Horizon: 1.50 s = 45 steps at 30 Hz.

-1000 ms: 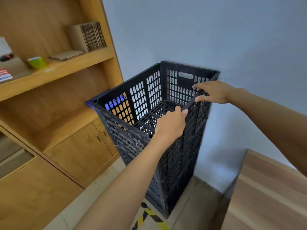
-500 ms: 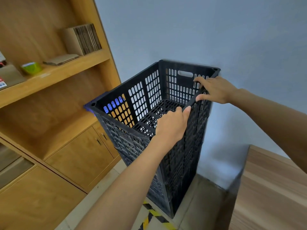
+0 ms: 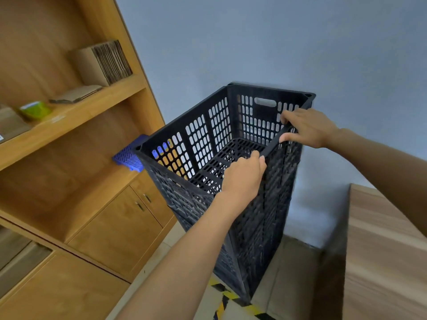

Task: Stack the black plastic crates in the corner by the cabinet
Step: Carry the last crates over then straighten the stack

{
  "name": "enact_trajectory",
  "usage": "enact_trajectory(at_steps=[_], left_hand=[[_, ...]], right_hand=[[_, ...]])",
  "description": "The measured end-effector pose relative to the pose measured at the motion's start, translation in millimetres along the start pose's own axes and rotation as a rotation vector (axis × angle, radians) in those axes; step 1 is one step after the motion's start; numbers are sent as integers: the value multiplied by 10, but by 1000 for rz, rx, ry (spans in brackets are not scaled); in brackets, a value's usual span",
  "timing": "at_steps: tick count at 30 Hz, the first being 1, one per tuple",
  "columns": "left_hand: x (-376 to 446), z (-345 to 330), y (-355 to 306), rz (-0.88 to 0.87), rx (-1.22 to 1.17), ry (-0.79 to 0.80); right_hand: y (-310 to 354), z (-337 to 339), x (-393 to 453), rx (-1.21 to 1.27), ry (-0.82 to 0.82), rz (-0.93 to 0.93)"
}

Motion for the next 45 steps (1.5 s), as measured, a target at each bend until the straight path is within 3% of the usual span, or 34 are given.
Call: enact_trajectory(at_steps=[10,21,26,31,36,40,45], left_hand=[[-330,5,356,-181,-157,17],[-700,244,772,-361,-254,191],[-862,292,1153,-326,-155,220],[-992,394,1098,-295,-8,83],[-1075,442,999,11,201,-69],[-983,403,1034,147,306,-31],[-954,362,1007,132,436,-24]], right_hand=[[452,217,-447,-136,-29,-130],[1047,461,-834,-241,-27,-334],[1396,458,-867,-265,-3,-359],[1377,484,-898,-201,84,-232],[980,375,-951,-68,341,-213],[844,307,-888,-118,186,-183],[935,378,-909,-169,40,-185]])
Point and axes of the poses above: each hand's wrist, its own x-axis towards the middle knuckle, its own z-axis out of the back of the hand, y = z × x, the point moved 8 cm from there along x, towards the middle knuckle, and after that the axes turned 11 degrees about -z, right-handed, at the moved point
